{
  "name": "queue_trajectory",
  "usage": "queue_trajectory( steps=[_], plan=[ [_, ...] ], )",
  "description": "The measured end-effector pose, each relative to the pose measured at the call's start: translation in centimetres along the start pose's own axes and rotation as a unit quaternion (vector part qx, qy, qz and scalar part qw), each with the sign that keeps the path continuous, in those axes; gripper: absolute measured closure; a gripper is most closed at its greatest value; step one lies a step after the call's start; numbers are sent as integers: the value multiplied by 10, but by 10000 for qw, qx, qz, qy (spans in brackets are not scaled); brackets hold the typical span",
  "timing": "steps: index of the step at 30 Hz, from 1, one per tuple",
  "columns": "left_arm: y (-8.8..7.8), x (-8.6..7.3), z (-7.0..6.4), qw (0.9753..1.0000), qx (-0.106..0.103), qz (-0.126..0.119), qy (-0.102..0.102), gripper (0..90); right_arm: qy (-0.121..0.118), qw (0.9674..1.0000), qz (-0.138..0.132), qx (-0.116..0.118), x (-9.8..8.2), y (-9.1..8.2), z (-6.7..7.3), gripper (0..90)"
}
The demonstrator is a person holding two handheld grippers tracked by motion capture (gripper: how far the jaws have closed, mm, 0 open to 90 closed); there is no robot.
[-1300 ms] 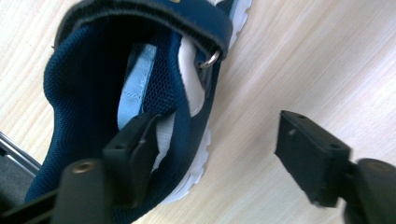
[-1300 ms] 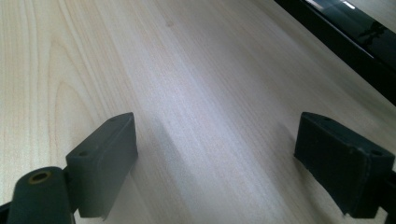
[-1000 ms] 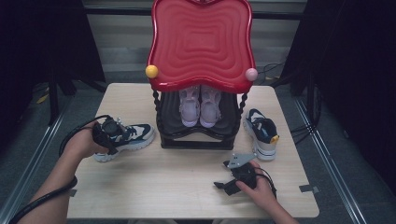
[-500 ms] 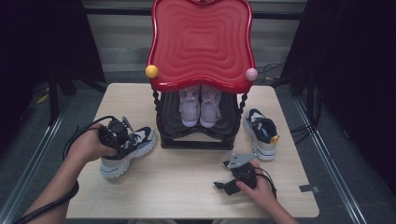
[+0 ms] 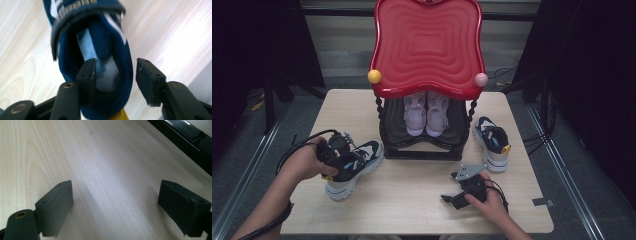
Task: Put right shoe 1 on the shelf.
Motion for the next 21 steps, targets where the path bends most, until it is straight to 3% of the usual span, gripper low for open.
queue_trajectory(
  steps=[7, 10, 16, 21],
  plan=[
    [8, -12, -6, 9996, 0, 122, 255, 487, -1, 10000, 0, 0, 0, 0, 0, 121],
    [8, -12, -8, 9996, -10, 145, 225, 506, 0, 10000, 1, -1, 0, 0, 0, 121],
    [9, -11, -19, 9995, -211, 212, 140, 683, 27, 10000, 14, 9, 0, 0, 1, 120],
    [13, -3, -31, 9994, -313, 118, 26, 672, 14, 10000, 11, 6, 0, 0, 0, 120]
  ],
)
Point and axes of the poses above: each handheld gripper's, and its own axes: y roughly forward along the jaws, x roughly out of its top, z roughly to its left, the point moved 10 cm from there along y, roughly forward along the jaws, and after that the axes turned 5 degrees about z, right-handed, at the moved point
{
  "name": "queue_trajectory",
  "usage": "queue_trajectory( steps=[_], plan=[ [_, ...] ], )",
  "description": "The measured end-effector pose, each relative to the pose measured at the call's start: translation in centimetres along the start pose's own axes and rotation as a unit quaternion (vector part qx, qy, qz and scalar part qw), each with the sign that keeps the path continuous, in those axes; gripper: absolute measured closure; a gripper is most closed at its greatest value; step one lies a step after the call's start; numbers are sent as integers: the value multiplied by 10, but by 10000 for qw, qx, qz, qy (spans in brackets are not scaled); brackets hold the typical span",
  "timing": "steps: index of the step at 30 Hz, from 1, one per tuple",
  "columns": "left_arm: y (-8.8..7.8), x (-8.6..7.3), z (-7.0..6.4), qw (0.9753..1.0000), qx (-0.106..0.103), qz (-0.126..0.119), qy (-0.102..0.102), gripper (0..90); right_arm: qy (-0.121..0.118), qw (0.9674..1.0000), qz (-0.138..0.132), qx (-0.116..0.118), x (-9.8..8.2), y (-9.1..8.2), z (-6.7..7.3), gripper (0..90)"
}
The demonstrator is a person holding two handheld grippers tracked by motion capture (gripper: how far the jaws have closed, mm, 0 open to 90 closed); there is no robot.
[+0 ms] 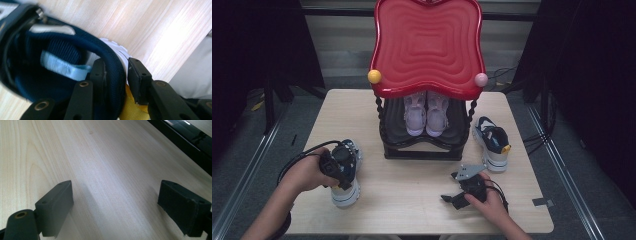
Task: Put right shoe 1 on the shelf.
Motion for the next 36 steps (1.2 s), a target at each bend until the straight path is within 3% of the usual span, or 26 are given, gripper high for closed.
queue_trajectory(
  steps=[7, 12, 19, 25, 30, 36],
  plan=[
    [0, 10, 0, 9995, -110, -102, -278, 680, 0, 10000, 0, 1, 0, 0, 0, 121],
    [0, 20, 2, 9993, -77, -212, -288, 682, 0, 10000, 2, 1, 0, 0, 0, 121],
    [0, 33, 2, 9994, -5, -281, -221, 681, 1, 10000, 1, 2, 0, 0, 0, 120],
    [0, 37, 3, 9993, -97, -244, -251, 673, 1, 10000, 1, 1, 0, 0, 0, 120],
    [-1, 35, 3, 9990, -105, -364, -237, 599, 3, 10000, 2, 1, 0, 0, 0, 120],
    [-1, 33, 3, 9993, 36, -361, -43, 506, 1, 10000, 0, 1, 0, 0, 0, 120]
  ],
)
Point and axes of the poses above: each handheld gripper's, and its own axes: y roughly forward along the jaws, x roughly out of its top, z roughly to its left, the point moved 10 cm from there along y, roughly forward along the jaws, and after that the axes turned 5 degrees about z, right-handed, at the moved point
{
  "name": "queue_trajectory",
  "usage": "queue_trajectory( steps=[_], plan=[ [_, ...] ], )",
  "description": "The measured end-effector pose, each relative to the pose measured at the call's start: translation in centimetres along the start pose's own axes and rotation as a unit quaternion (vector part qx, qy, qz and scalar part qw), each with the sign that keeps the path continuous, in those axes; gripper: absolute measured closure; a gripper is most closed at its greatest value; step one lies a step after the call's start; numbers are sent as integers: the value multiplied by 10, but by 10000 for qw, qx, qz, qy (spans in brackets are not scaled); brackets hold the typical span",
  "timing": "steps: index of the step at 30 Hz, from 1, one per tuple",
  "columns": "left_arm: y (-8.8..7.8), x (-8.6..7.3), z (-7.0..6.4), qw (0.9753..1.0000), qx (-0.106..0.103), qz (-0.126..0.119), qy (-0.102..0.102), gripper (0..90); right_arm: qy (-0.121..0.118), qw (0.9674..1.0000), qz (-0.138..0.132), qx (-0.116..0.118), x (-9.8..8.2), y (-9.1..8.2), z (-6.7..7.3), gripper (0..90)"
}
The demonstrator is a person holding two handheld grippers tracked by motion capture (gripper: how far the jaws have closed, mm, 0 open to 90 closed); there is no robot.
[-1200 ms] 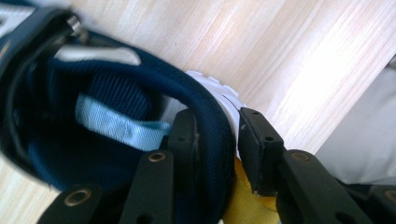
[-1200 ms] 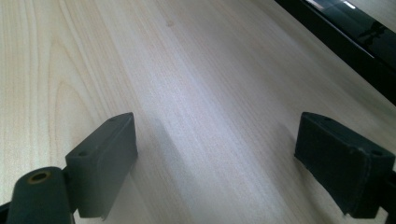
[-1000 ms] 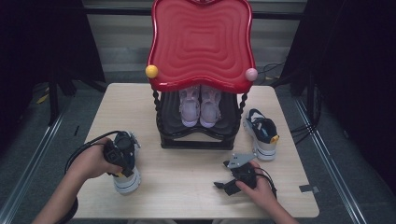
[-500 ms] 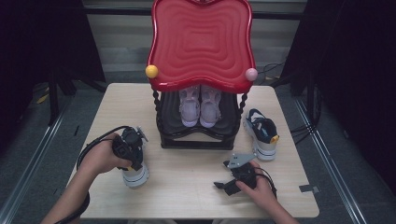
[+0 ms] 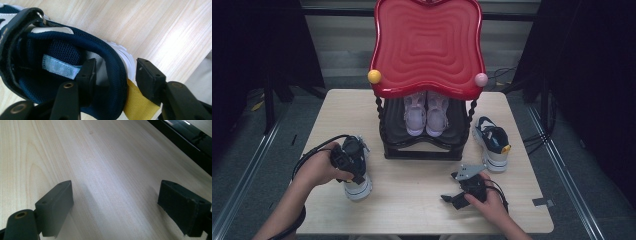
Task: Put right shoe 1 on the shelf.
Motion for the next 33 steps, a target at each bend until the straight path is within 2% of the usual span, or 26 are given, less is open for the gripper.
queue_trajectory(
  steps=[3, 6, 14, 20, 22, 24, 26, 30, 33],
  plan=[
    [1, 0, 0, 10000, -21, -2, -27, 425, 0, 10000, 0, 1, 0, 0, 0, 121],
    [2, -1, -3, 10000, -48, 62, 49, 388, 1, 10000, 0, 0, 0, 0, 0, 120],
    [2, -5, -4, 9994, 73, 165, 282, 348, 1, 10000, 1, 1, 0, 0, 0, 121],
    [5, -12, 0, 9985, 191, 303, 415, 344, -1, 10000, 1, -1, 0, 0, 0, 120],
    [7, -13, 0, 9986, 173, 296, 405, 351, -1, 10000, 1, -1, 0, 0, 0, 121],
    [8, -14, 1, 9978, 196, 368, 519, 369, 0, 10000, 0, 1, 0, 0, 0, 120],
    [9, -15, 2, 9974, 187, 418, 550, 378, -1, 10000, 0, 0, 0, 0, 0, 121],
    [9, -14, 1, 9977, 166, 392, 536, 414, -1, 10000, 0, 0, 0, 0, 0, 120],
    [10, -12, 0, 9970, 156, 427, 633, 446, 0, 10000, 0, 1, 0, 0, 0, 120]
  ],
)
Point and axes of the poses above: each handheld gripper's, and its own axes: y roughly forward along the jaws, x roughly out of its top, z roughly to its left, the point moved 10 cm from there along y, roughly forward along the jaws, and after that the axes turned 5 degrees about z, right-handed, at the moved point
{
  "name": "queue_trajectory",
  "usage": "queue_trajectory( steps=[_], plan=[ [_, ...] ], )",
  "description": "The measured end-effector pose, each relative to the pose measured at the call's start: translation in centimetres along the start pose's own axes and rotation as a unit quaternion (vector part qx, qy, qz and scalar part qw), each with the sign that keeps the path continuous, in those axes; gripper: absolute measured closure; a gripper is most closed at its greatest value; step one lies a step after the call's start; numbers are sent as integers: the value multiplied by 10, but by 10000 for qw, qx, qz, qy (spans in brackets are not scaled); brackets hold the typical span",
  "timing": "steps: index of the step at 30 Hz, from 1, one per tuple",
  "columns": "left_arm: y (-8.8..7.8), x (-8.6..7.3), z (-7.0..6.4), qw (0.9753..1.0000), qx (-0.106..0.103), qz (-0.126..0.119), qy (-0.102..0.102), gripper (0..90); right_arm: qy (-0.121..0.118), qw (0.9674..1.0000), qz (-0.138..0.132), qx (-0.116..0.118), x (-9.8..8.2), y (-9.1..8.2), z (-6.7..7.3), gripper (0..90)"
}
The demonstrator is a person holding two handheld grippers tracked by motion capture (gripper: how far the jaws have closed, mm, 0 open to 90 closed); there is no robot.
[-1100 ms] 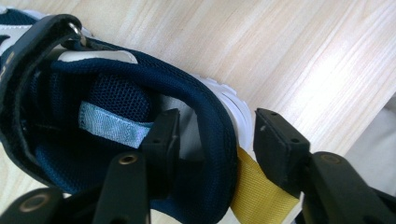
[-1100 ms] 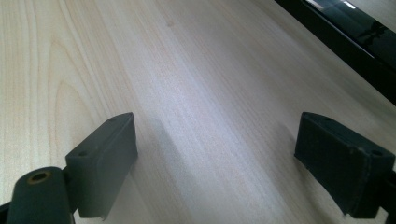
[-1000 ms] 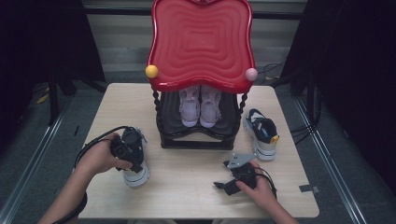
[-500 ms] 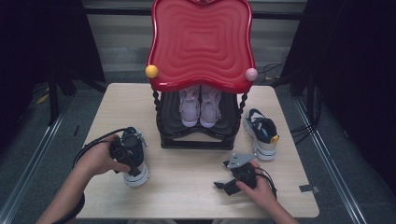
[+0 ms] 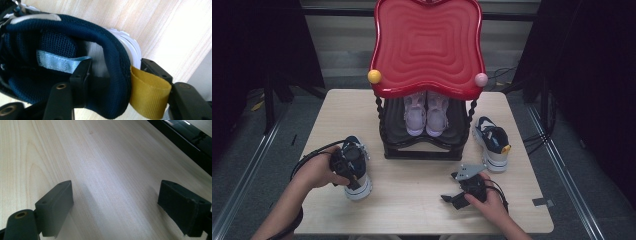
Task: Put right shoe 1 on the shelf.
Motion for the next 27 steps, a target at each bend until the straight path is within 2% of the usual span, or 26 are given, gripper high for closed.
queue_trajectory(
  steps=[5, 11, 14, 21, 22, 23, 25, 26, 27],
  plan=[
    [2, 0, -1, 9997, -10, 158, 175, 519, 0, 10000, 0, -2, 0, 0, 0, 121],
    [1, -1, -2, 9991, -17, 329, 252, 560, -1, 10000, 0, -2, 0, 0, 0, 121],
    [2, 1, -1, 9994, -14, 290, 177, 561, -1, 10000, 0, -1, 0, 0, 0, 120],
    [1, 2, -1, 9982, -68, 508, 309, 595, -14, 10000, -11, -9, 0, 0, 0, 121],
    [2, 4, -2, 9987, -94, 456, 222, 595, -15, 10000, -9, -11, 0, 0, 0, 121],
    [2, 4, -2, 9983, -121, 505, 272, 596, -15, 10000, -11, -8, 0, 0, 0, 121],
    [3, 4, -2, 9981, -166, 547, 217, 613, -15, 10000, -11, -7, 0, 0, 0, 120],
    [3, 4, 0, 9979, -132, 573, 271, 620, -16, 10000, -12, -9, 0, 0, 0, 120],
    [4, 4, -2, 9979, -213, 578, 194, 629, -15, 10000, -11, -9, 0, 0, 0, 120]
  ],
)
Point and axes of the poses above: each handheld gripper's, and its own axes: y roughly forward along the jaws, x roughly out of its top, z roughly to its left, the point moved 10 cm from there along y, roughly forward along the jaws, and after that the axes turned 5 degrees about z, right-handed, at the moved point
